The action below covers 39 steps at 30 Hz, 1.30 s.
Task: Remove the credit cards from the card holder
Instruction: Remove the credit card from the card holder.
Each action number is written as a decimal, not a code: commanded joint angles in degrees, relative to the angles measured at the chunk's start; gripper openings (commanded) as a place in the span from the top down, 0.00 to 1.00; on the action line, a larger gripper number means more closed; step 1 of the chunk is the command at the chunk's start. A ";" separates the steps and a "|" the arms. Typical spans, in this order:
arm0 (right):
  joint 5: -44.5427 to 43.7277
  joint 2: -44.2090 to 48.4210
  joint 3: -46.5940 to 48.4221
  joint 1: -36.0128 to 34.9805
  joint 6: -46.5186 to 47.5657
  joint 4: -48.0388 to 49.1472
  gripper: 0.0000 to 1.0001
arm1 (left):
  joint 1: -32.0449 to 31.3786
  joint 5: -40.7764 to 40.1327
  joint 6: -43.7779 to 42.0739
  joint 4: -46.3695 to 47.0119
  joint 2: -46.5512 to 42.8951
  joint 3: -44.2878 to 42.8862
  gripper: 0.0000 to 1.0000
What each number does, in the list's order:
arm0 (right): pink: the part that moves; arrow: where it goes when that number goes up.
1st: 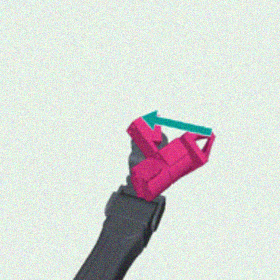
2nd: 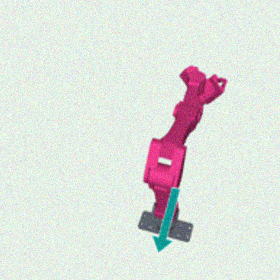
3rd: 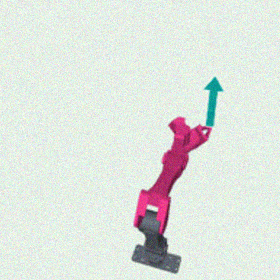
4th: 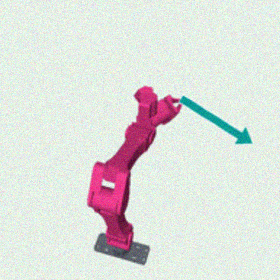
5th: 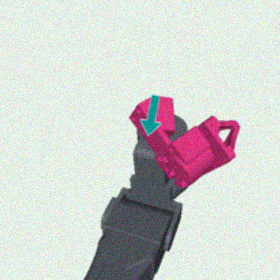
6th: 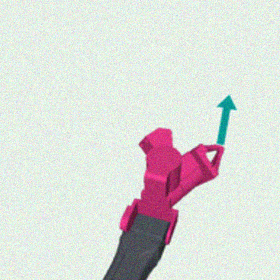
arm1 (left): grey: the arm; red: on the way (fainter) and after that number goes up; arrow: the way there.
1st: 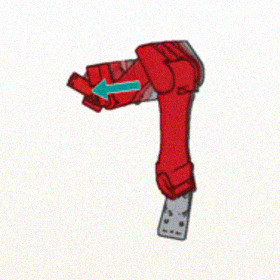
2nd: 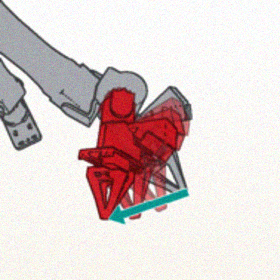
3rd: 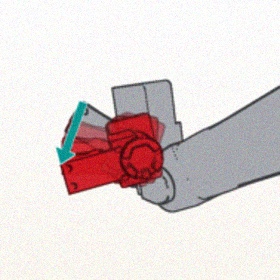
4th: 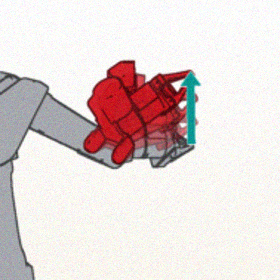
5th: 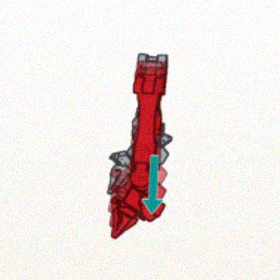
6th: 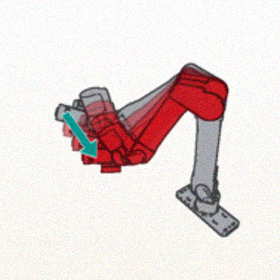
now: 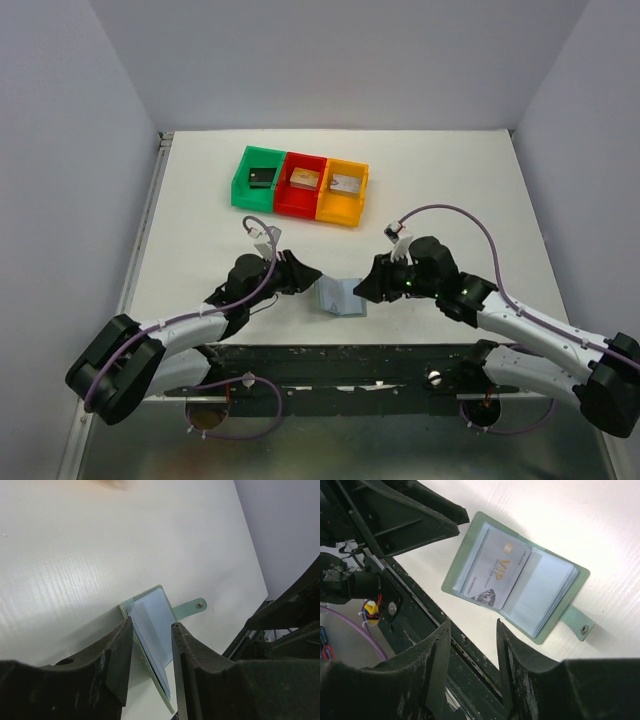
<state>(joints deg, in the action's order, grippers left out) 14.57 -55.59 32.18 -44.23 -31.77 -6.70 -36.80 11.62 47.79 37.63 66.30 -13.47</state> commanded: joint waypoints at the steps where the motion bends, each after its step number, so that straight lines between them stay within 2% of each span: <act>1: -0.16 -2.32 0.68 0.19 1.09 -1.12 0.51 | 0.58 -7.46 -1.56 -11.93 -6.25 -0.50 0.51; 6: 2.47 -4.78 1.48 0.19 2.32 0.71 0.52 | 0.76 -19.33 -1.65 -28.46 -16.89 -2.25 0.42; 8: 3.45 -5.31 1.04 0.28 1.98 3.17 0.52 | 0.76 -21.54 -2.08 -31.98 -20.93 -2.61 0.40; 11: 3.45 -4.97 -1.24 0.19 0.66 9.22 0.50 | 0.67 -20.77 -2.70 -33.76 -25.16 -2.61 0.38; 13: 3.45 -4.96 -2.65 0.28 -1.18 12.84 0.48 | 0.67 -17.43 -2.44 -33.41 -25.78 -2.35 0.38; 18: 4.23 -10.84 0.94 0.19 -2.77 9.69 0.53 | 0.50 -4.52 2.65 -27.09 -22.37 -2.96 0.41; 21: 4.33 -15.24 2.09 0.19 -3.21 8.89 0.57 | -0.64 -0.82 4.06 -21.91 -17.98 -4.27 0.44; 25: 3.19 -17.79 1.56 0.19 -4.35 9.43 0.59 | -3.10 0.51 3.19 -20.32 -11.91 -7.09 0.46; 31: 3.98 -22.27 1.21 0.19 -4.62 10.21 0.60 | -4.51 0.95 5.03 -15.31 -5.23 -5.78 0.49; 35: 4.24 -24.73 0.86 0.20 -4.62 10.48 0.61 | -4.51 -0.10 4.68 -15.56 -3.81 -4.81 0.49; 39: 3.45 -25.53 -0.10 0.19 -5.14 10.74 0.61 | -4.51 -2.73 3.63 -19.60 -2.85 -4.54 0.50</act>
<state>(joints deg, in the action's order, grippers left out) 17.87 -80.34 32.88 -44.23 -36.21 2.52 -41.01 10.94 51.96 20.03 62.52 -18.72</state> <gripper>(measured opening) 0.394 0.507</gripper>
